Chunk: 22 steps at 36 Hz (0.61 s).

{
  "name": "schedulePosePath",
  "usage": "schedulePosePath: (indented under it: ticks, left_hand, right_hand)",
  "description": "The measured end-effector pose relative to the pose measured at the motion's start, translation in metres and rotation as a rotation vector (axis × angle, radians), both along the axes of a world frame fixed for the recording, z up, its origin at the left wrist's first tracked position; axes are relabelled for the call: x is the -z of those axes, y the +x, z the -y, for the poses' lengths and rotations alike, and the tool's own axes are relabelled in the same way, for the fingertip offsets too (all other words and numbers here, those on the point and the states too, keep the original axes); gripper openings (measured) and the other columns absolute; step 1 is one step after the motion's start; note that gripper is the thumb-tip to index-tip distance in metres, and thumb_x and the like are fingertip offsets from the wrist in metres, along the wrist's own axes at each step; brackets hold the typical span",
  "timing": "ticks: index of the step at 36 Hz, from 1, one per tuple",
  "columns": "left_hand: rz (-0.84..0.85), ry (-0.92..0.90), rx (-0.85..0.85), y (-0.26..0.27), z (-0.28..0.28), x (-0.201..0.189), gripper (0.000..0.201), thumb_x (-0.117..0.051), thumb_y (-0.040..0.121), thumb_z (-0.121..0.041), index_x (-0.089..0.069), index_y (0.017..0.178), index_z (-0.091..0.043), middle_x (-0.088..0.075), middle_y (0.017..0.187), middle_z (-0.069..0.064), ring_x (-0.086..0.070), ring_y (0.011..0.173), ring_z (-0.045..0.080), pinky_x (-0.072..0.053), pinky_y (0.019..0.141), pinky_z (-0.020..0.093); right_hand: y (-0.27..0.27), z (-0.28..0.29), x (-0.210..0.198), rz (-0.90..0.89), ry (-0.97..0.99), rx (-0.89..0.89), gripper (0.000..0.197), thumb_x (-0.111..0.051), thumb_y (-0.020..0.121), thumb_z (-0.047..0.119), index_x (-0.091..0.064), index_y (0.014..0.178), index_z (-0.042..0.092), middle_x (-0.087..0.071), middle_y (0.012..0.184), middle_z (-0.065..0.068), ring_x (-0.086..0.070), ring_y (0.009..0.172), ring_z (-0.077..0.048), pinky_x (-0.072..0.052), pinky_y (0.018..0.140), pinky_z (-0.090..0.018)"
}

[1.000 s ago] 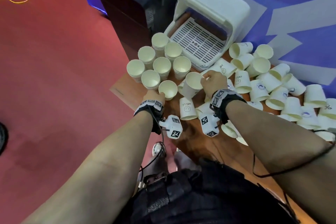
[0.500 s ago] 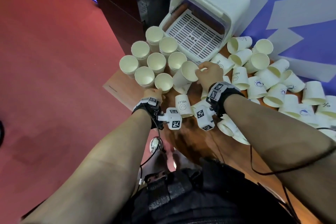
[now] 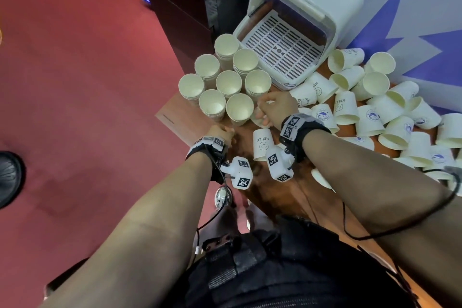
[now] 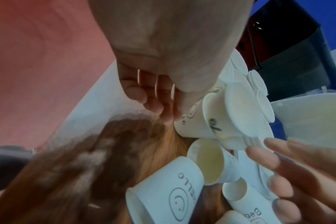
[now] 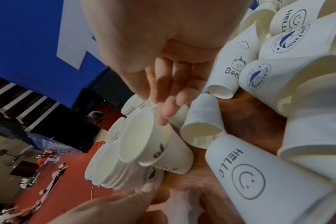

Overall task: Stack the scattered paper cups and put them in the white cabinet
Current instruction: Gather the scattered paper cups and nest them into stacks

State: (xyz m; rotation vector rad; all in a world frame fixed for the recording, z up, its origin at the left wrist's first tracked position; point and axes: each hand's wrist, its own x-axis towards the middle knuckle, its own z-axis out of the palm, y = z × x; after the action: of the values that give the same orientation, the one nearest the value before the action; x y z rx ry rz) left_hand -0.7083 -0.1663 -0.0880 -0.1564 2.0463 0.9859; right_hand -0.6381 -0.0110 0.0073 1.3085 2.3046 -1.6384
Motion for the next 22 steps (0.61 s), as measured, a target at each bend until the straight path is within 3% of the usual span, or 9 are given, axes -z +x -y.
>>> schedulePosePath:
  ticks: [2,7,11,13,15,17,19,22]
  left_hand:
    - [0.004,-0.041,0.035,0.003,0.004,-0.001,0.032,-0.055,0.093,-0.023,-0.060,0.064,-0.011,-0.063,0.053,0.005,-0.049,0.045,0.021,-0.042,0.057,0.029]
    - [0.037,-0.098,0.158,0.008,0.008,-0.009,0.017,-0.060,0.091,-0.015,-0.060,0.074,-0.012,-0.060,0.060,0.005,-0.050,0.045,0.019,-0.040,0.046,0.021]
    - [0.045,-0.106,0.346,0.014,0.004,-0.004,0.023,-0.076,0.078,-0.008,-0.057,0.071,-0.017,-0.059,0.067,0.001,-0.057,0.071,0.024,-0.050,0.067,0.030]
    - [0.034,-0.115,0.441,0.021,0.001,-0.005,0.027,-0.080,0.076,-0.010,-0.054,0.079,-0.016,-0.059,0.076,-0.001,-0.057,0.076,0.024,-0.048,0.069,0.029]
    - [0.013,-0.127,0.551,0.027,-0.002,-0.004,0.037,-0.082,0.074,-0.016,-0.055,0.099,-0.013,-0.063,0.097,0.003,-0.062,0.086,0.026,-0.051,0.074,0.030]
    - [-0.036,-0.152,0.661,0.032,-0.006,-0.001,0.059,-0.084,0.069,-0.028,-0.054,0.118,-0.013,-0.063,0.114,0.004,-0.063,0.099,0.026,-0.053,0.084,0.033]
    - [-0.092,-0.190,0.748,0.035,-0.008,-0.001,0.073,-0.084,0.064,-0.043,-0.053,0.125,-0.018,-0.063,0.115,0.000,-0.062,0.100,0.021,-0.053,0.086,0.033]
    - [-0.123,-0.203,0.801,0.039,-0.014,0.000,0.078,-0.079,0.057,-0.060,-0.055,0.120,-0.023,-0.065,0.108,-0.006,-0.063,0.093,0.018,-0.053,0.084,0.032]
  right_hand:
    - [0.002,-0.001,0.005,0.012,0.008,-0.009,0.012,-0.060,0.090,0.020,-0.070,0.083,0.018,-0.073,0.067,-0.008,-0.057,0.045,-0.017,-0.056,0.051,-0.029]
    - [0.009,-0.010,0.021,0.098,0.166,-0.046,0.016,-0.056,0.085,0.021,-0.069,0.076,0.022,-0.070,0.060,0.000,-0.063,0.050,-0.016,-0.057,0.061,-0.031]
    - [0.016,-0.020,0.029,0.226,0.316,-0.134,0.011,-0.058,0.084,0.023,-0.069,0.087,0.023,-0.071,0.084,-0.002,-0.067,0.078,-0.024,-0.054,0.072,-0.031]
    - [0.021,-0.022,0.034,0.277,0.339,-0.189,0.018,-0.059,0.082,0.024,-0.066,0.098,0.027,-0.068,0.091,0.001,-0.065,0.086,-0.023,-0.049,0.072,-0.029]
    - [0.025,-0.023,0.038,0.298,0.374,-0.248,0.029,-0.059,0.083,0.025,-0.061,0.112,0.028,-0.066,0.094,0.000,-0.064,0.092,-0.025,-0.049,0.075,-0.030]
    - [0.025,-0.021,0.041,0.322,0.418,-0.337,0.043,-0.059,0.087,0.026,-0.053,0.129,0.025,-0.066,0.109,-0.007,-0.062,0.102,-0.030,-0.048,0.080,-0.034]
    - [0.024,-0.019,0.043,0.338,0.442,-0.430,0.055,-0.059,0.089,0.029,-0.042,0.141,0.024,-0.059,0.124,-0.011,-0.058,0.111,-0.032,-0.048,0.085,-0.037]
    - [0.021,-0.015,0.049,0.377,0.495,-0.518,0.063,-0.058,0.091,0.037,-0.031,0.147,0.028,-0.050,0.128,-0.016,-0.057,0.111,-0.036,-0.048,0.085,-0.040]
